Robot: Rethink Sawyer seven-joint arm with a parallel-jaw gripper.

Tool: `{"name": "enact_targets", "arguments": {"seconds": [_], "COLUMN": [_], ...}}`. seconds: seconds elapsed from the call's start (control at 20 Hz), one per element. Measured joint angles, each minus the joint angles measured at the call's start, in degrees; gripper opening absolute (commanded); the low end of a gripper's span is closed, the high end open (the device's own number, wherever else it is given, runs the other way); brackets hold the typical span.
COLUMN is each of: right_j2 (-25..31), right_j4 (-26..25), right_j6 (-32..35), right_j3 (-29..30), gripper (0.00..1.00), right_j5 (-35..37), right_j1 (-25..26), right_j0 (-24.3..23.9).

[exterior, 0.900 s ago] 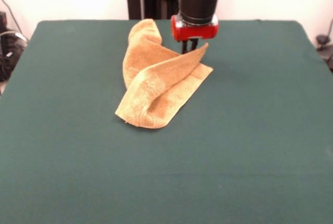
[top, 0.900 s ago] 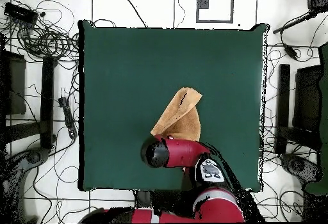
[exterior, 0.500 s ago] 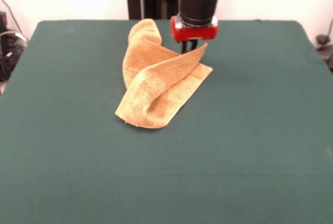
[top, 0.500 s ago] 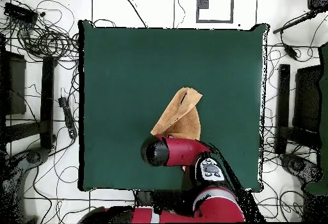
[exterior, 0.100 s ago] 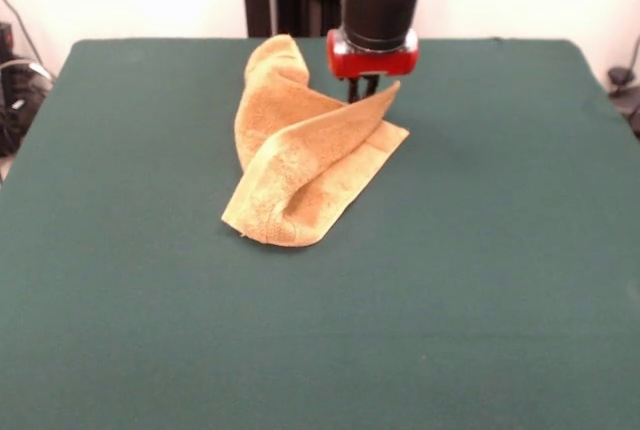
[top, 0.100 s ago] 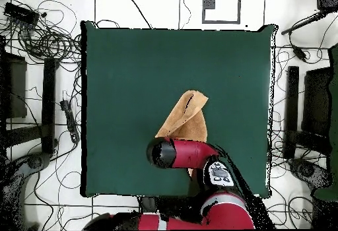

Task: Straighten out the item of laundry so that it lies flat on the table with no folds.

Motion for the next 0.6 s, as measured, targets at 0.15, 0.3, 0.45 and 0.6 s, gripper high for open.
{"name": "enact_targets", "arguments": {"seconds": [0.15,0.3,0.45,0.6], "right_j2": [0.05,0.11,0.12,0.15], "right_j4": [0.42,0.55,0.57,0.66], "right_j6": [0.00,0.00,0.00,0.00], "right_j3": [-0.46,-0.68,-1.01,-1.41], "gripper": [0.00,0.00,0.00,0.00], "right_j5": [2.47,4.78,7.21,9.06], "right_j1": [-0.23,-0.54,-0.67,-0.78], "right_j0": [-0.13,-0.51,-0.92,-0.95]}}
